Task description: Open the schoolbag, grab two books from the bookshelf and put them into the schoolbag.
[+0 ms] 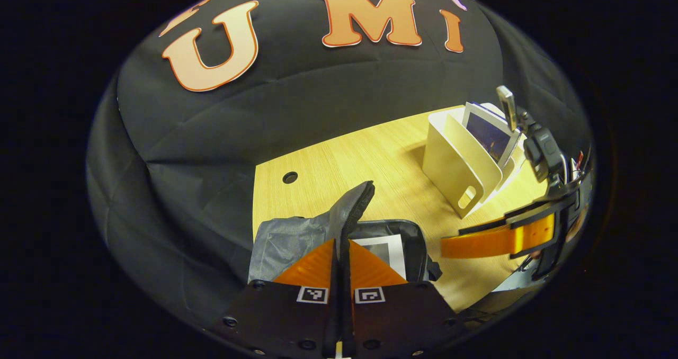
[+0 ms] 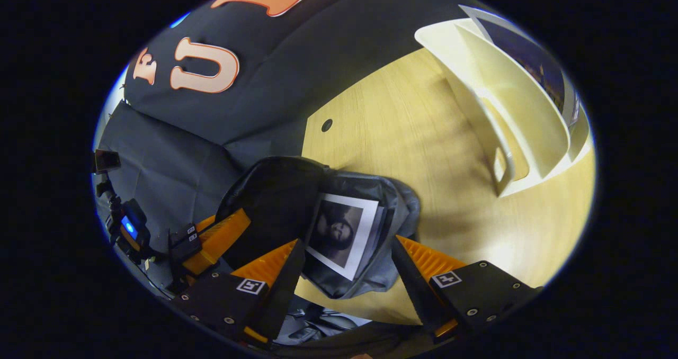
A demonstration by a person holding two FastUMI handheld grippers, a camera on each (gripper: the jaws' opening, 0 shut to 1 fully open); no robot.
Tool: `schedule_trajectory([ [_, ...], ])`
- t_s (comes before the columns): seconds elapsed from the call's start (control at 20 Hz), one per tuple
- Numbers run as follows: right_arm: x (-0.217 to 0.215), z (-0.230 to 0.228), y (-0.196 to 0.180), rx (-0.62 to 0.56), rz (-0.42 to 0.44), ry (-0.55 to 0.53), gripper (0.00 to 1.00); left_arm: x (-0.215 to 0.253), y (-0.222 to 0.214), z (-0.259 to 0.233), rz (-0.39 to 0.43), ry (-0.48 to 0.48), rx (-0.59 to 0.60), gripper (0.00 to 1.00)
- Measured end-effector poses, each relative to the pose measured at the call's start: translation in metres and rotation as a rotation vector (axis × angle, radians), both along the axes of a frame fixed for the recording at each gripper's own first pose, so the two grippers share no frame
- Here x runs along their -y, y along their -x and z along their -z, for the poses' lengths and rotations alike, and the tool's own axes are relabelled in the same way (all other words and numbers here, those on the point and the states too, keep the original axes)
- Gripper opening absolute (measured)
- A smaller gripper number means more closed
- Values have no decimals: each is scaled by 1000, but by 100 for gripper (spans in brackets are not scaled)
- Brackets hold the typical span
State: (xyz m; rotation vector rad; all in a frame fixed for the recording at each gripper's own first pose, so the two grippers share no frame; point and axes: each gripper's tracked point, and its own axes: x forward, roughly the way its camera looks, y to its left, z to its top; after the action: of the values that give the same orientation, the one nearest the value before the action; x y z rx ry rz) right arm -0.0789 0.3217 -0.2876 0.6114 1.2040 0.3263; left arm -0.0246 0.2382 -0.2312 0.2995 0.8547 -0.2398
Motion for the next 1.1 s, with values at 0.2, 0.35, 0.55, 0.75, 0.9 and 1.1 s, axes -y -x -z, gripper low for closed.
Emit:
schedule_trajectory([
  [0.2,57,-29,-17,44,-37,115,98,2,-1,7,-19,3,-8,4],
  [0.35,98,-51,-31,77,-71,203,98,4,0,14,-39,15,-22,5],
  [0.55,141,-74,-47,74,-99,258,98,4,2,18,-56,13,-31,4],
  [0.75,180,-89,-65,88,-139,367,98,7,3,22,-66,8,-39,4],
  [0.9,204,-98,-79,78,-165,435,98,8,2,28,-75,3,-47,4],
  [1.1,218,-100,-103,40,-151,438,98,8,5,31,-95,5,-56,4],
])
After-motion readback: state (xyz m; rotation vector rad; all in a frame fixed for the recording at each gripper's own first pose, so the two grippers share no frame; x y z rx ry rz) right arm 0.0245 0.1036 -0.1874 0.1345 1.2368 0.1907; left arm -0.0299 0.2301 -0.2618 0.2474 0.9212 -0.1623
